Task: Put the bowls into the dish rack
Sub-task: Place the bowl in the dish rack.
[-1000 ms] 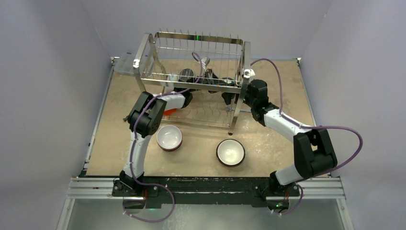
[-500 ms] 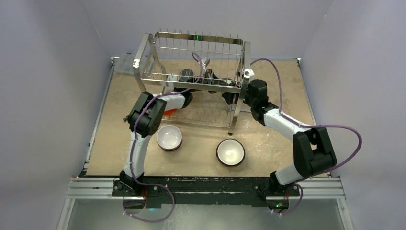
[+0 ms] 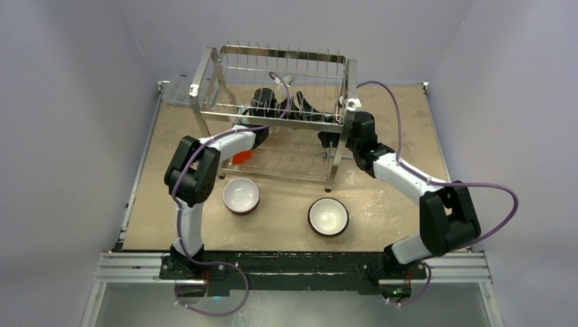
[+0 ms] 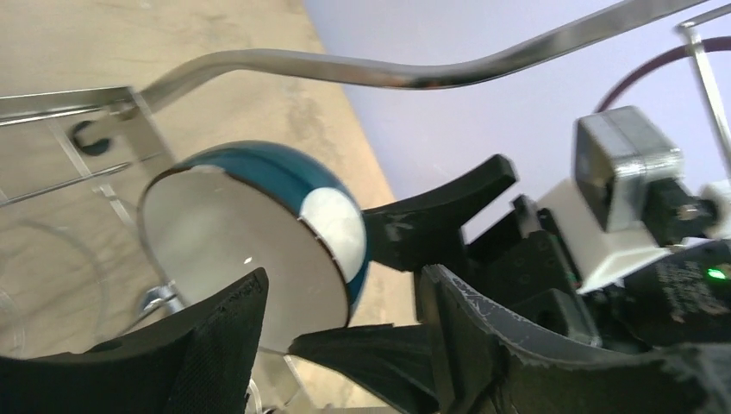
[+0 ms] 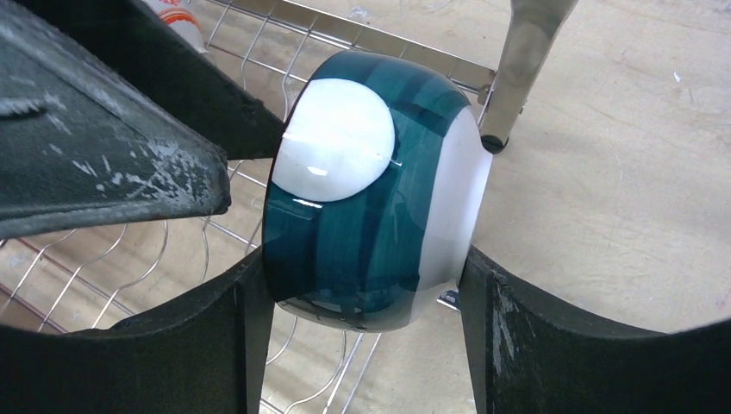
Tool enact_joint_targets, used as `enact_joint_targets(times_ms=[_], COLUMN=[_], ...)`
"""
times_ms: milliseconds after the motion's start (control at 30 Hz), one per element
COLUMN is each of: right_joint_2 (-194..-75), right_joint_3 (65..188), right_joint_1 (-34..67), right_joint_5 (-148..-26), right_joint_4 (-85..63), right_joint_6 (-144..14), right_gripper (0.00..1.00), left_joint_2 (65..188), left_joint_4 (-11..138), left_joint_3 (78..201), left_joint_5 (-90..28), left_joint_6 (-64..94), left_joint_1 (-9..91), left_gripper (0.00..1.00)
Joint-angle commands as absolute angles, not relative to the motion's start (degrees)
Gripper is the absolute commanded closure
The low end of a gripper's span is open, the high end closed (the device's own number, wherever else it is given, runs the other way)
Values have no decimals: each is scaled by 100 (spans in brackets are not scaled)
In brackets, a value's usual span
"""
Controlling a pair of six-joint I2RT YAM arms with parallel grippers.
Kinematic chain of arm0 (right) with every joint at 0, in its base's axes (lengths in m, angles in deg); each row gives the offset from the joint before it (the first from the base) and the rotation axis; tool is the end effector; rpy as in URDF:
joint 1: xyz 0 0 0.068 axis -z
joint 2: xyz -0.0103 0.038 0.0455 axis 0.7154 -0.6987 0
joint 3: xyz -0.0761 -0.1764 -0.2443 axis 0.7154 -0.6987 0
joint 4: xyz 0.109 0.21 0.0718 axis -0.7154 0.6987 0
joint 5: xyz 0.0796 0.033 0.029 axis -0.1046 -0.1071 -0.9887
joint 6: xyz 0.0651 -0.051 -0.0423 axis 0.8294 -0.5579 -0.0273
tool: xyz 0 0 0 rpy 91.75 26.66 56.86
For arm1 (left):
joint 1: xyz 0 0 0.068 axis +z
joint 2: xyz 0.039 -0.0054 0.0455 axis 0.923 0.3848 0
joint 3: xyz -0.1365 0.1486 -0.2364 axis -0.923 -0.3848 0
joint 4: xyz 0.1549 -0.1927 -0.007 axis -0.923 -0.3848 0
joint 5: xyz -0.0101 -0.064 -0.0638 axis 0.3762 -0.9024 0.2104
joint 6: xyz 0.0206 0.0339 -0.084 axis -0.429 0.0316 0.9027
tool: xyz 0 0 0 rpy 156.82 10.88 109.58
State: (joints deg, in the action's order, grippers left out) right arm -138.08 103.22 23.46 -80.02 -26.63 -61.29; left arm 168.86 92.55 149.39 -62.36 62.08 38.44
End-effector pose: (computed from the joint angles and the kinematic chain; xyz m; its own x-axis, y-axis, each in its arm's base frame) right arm 0.3403 0.1398 0.2990 -0.3342 0.0605 -0.9406 -0.3310 0.9269 0.1772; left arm 0.4290 -0.2982 0.2849 -0.8334 -0.2906 -0.4701 0.4189 0.2229 -0.8803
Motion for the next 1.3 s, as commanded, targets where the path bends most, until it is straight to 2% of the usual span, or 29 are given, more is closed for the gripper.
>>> enact_joint_targets(times_ms=[0, 333, 567, 767, 967, 1267], right_joint_2=[-13938, -14594, -14925, -14943, -15008, -15092], right_joint_3=[10833, 11412, 11809, 12127, 12243, 11800], right_joint_1=[2218, 2023, 1951, 1778, 1715, 1712], right_joint_5=[-7232, -6614, -6606, -6409, -6749, -7224], right_joint_4=[-2478, -2037, -1579, -1179, -1116, -1832], right_joint_6=[-5959, -5765, -5855, -5982, -6076, -5869], right_gripper=[100, 100, 100, 100, 100, 100], left_joint_2=[16116, 15348, 14810, 14671, 14743, 14753], left_joint_4=[8001, 6868, 6561, 6587, 6898, 7173], left_joint_3=[14960, 14330, 13917, 13783, 13570, 12901], left_joint_5=[-5439, -4520, -3873, -3834, -4309, -4534], left_joint_6=[4532, 3421, 2968, 2911, 2987, 3136], left_joint_1=[3847, 3807, 3767, 3767, 3736, 3625], left_gripper=[36, 33, 31, 31, 37, 56])
